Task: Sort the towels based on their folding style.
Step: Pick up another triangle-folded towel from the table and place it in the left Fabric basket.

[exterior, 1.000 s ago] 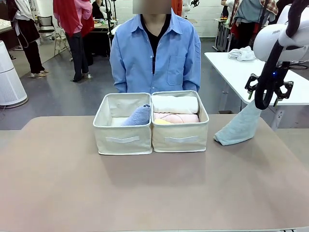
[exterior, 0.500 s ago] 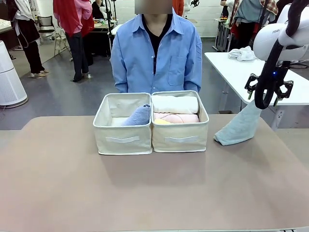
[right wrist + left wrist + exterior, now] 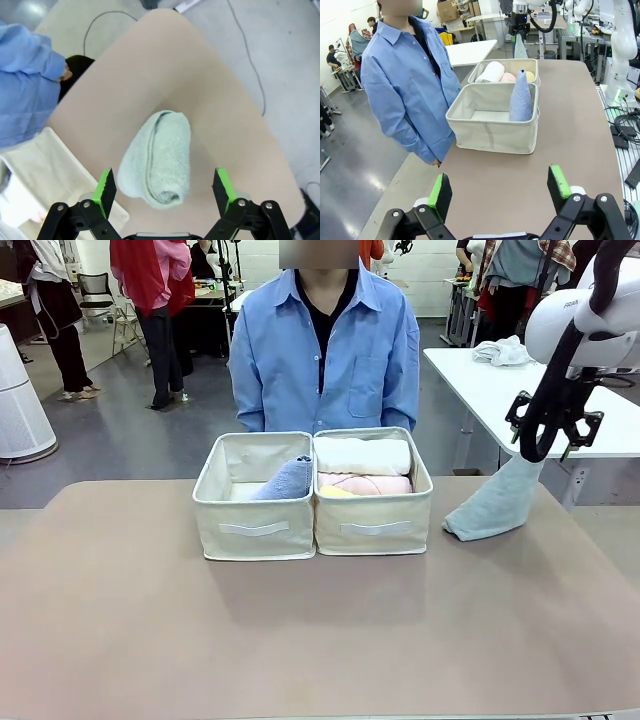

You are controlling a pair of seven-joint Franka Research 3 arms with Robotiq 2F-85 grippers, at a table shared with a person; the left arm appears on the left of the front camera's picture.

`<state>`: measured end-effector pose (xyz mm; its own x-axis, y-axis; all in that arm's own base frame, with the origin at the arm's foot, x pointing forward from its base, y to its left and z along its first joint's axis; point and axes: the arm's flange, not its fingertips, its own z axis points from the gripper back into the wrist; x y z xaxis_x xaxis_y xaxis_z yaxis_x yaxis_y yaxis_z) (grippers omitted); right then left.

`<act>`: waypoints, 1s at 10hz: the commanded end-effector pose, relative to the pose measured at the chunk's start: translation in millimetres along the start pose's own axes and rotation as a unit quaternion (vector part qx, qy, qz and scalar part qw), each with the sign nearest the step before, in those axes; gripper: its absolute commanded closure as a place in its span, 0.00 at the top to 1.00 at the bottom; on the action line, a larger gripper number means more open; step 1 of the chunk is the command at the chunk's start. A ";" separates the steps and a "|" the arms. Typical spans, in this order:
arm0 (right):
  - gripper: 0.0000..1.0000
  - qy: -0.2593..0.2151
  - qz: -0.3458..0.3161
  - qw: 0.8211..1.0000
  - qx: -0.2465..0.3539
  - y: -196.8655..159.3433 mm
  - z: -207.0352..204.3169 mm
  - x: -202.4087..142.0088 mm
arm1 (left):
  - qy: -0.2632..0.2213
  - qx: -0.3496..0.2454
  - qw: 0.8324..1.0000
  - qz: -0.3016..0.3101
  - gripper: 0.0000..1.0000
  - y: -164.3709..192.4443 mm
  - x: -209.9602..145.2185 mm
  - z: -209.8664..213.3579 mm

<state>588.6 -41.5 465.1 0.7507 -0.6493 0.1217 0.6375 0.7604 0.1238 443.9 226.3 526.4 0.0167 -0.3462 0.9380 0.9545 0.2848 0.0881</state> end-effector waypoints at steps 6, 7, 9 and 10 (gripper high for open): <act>1.00 0.002 0.020 1.000 0.003 8.9 8.2 -7.6 | 0.003 -0.001 1.000 -0.004 1.00 -2.2 0.1 1.4; 1.00 0.016 0.056 0.998 -0.013 3.6 23.0 -14.7 | 0.003 -0.001 1.000 -0.004 1.00 -2.2 0.1 1.4; 1.00 0.035 0.131 0.990 -0.048 -11.5 51.0 -17.6 | 0.003 -0.001 1.000 -0.004 1.00 -2.2 0.1 1.4; 1.00 0.030 0.156 0.985 -0.066 -17.5 64.7 -18.9 | 0.003 -0.001 1.000 -0.004 1.00 -2.2 0.1 1.4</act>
<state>551.8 -35.1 511.6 0.8924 -0.4473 0.0594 0.4471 0.8943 0.0166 443.9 226.3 526.3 0.0168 -0.3461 0.9380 0.9545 0.2848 0.0880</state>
